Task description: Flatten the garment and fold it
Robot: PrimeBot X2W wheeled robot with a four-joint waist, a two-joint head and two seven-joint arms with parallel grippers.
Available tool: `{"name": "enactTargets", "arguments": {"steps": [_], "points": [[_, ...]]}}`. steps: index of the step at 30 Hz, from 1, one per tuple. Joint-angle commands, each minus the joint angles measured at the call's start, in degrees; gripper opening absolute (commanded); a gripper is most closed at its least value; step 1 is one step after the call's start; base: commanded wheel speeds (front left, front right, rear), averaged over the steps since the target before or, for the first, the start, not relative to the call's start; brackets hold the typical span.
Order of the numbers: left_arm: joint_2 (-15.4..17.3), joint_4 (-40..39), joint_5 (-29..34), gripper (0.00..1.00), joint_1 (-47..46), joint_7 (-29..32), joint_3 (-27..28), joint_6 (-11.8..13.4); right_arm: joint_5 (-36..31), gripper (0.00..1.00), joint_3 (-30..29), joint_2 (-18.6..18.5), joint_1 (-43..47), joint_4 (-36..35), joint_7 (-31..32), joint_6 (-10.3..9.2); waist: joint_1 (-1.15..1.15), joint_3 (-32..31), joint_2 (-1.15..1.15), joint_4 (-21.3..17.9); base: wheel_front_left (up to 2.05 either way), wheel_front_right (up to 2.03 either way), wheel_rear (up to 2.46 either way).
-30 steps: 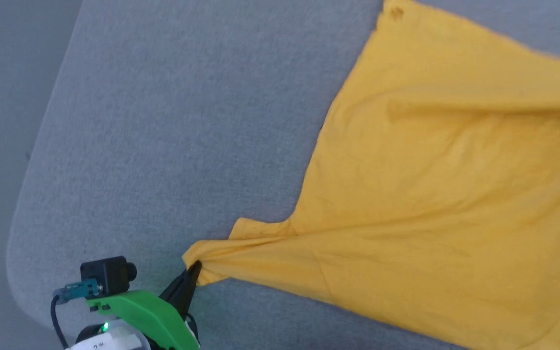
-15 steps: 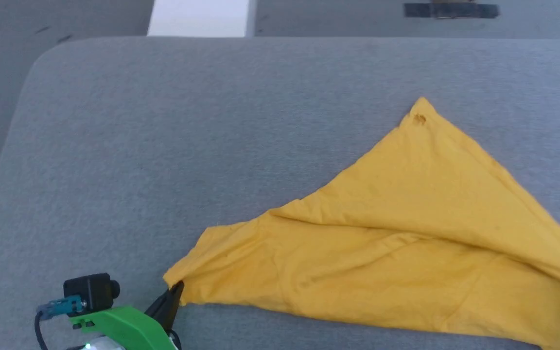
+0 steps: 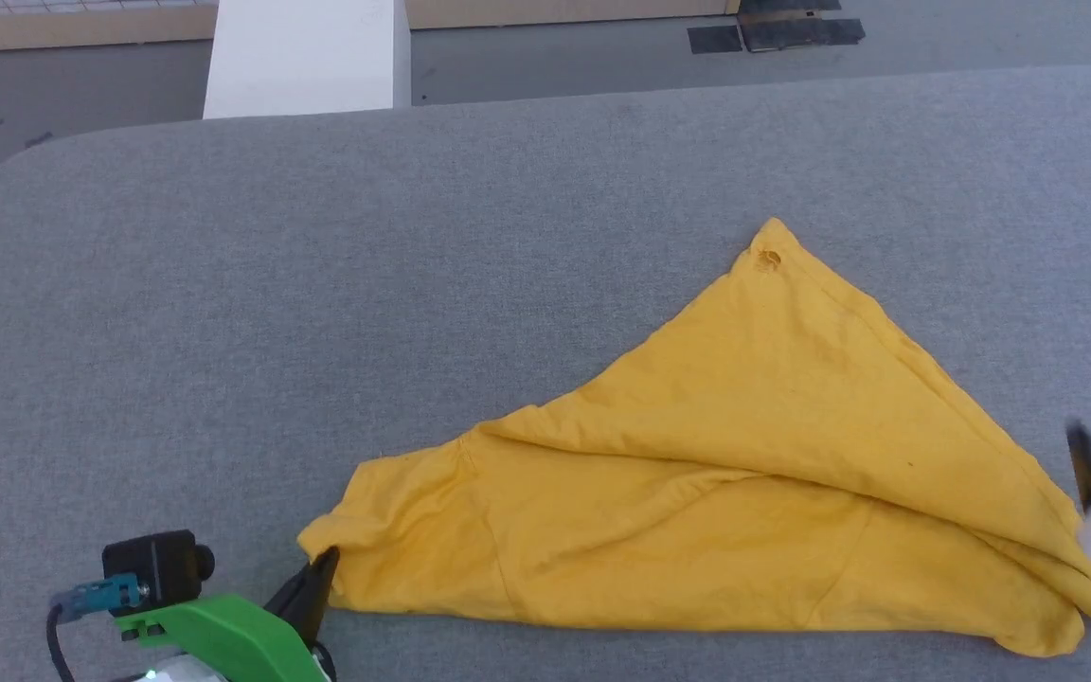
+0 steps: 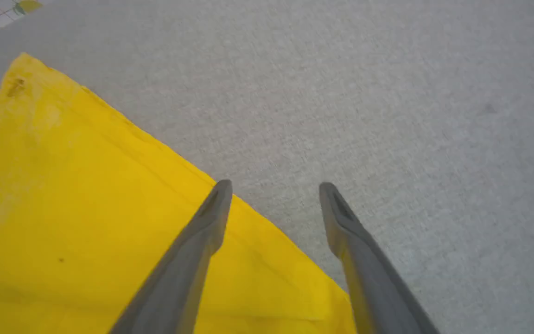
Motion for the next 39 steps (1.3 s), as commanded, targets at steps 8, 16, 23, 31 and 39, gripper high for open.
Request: {"name": "enactTargets", "arguments": {"steps": [8,16,23,31,39], "points": [[0.5,0.0,-0.5,0.00,-0.7,0.4,-0.3,-0.1,6.3,1.00,20.7,-4.6,-13.3,2.0,-19.2,-0.08,0.00,2.4,0.00,1.3,0.00,0.00,0.00],[0.4,0.6,-0.1,0.00,-3.8,0.3,-1.3,-0.8,5.4,1.00,30.1,-6.4,-30.5,25.2,-18.4,-0.08,0.00,7.8,0.00,5.9,0.00,0.00,0.00],[-0.3,1.4,-0.1,0.00,-5.5,-0.3,-2.1,-1.5,-0.3,1.00,30.2,-5.9,-40.2,37.1,-7.7,-0.08,0.00,11.0,0.00,8.0,0.00,0.00,0.00],[-0.8,2.6,-0.1,0.00,-6.5,-0.9,-2.6,-1.9,-6.8,0.30,31.2,-5.7,-44.4,43.3,5.1,-0.08,0.00,11.8,0.00,8.5,0.00,0.00,0.00],[-0.8,4.2,-0.2,0.00,-6.3,-1.4,-3.0,-2.2,-3.4,0.00,31.6,-6.2,-38.3,36.1,-5.8,-0.08,0.00,8.6,0.00,7.5,0.00,0.00,0.00]]}}
